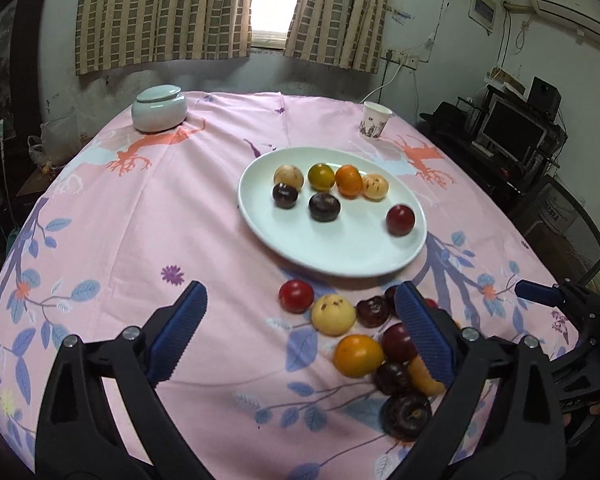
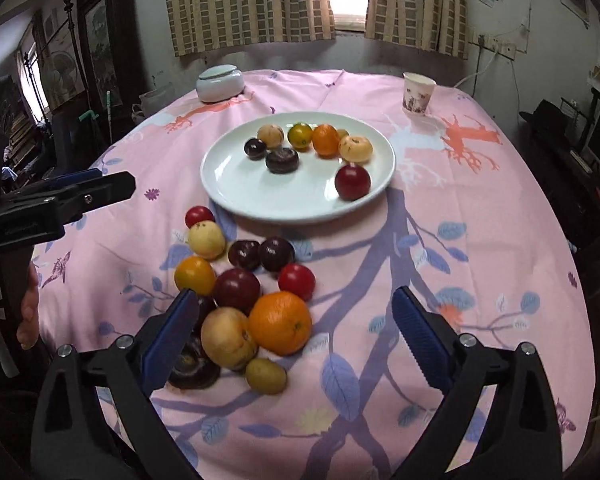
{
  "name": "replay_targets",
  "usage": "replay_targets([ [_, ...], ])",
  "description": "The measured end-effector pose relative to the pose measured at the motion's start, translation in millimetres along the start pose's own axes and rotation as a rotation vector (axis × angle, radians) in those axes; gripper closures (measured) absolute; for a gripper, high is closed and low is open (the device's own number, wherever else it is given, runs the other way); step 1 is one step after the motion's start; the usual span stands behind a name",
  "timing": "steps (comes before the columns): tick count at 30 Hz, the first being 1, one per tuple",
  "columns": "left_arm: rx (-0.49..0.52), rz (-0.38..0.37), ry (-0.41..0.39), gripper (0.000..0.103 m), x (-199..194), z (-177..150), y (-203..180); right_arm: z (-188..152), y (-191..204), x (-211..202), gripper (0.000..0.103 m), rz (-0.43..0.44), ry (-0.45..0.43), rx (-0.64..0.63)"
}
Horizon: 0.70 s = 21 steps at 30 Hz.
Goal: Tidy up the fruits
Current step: 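Grasp the orange with the right tool while the left grasps a yellow-orange citrus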
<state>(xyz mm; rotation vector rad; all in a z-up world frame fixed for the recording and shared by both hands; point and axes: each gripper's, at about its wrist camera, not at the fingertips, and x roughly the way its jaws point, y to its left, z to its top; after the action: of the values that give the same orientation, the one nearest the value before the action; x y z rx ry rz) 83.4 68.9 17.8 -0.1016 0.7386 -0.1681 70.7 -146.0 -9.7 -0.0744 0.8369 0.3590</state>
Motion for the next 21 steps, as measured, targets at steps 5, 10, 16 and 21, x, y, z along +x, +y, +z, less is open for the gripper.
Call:
replay_targets([
  [5,-0.034,0.002,0.034,0.006,1,-13,13,-11,-18,10,0.006,0.026,0.049,0.104],
  [10,-0.045,0.0,0.044,0.006,0,-19,17,-16,-14,16,0.007,0.043,0.047,0.095],
  [16,-0.043,0.006,0.073,0.006,5,-25,20,-17,-16,41,0.038,0.08,0.118,0.121],
  [21,-0.002,0.0,0.121,0.006,12,-34,14,-15,-24,63,0.058,0.216,0.159,0.205],
])
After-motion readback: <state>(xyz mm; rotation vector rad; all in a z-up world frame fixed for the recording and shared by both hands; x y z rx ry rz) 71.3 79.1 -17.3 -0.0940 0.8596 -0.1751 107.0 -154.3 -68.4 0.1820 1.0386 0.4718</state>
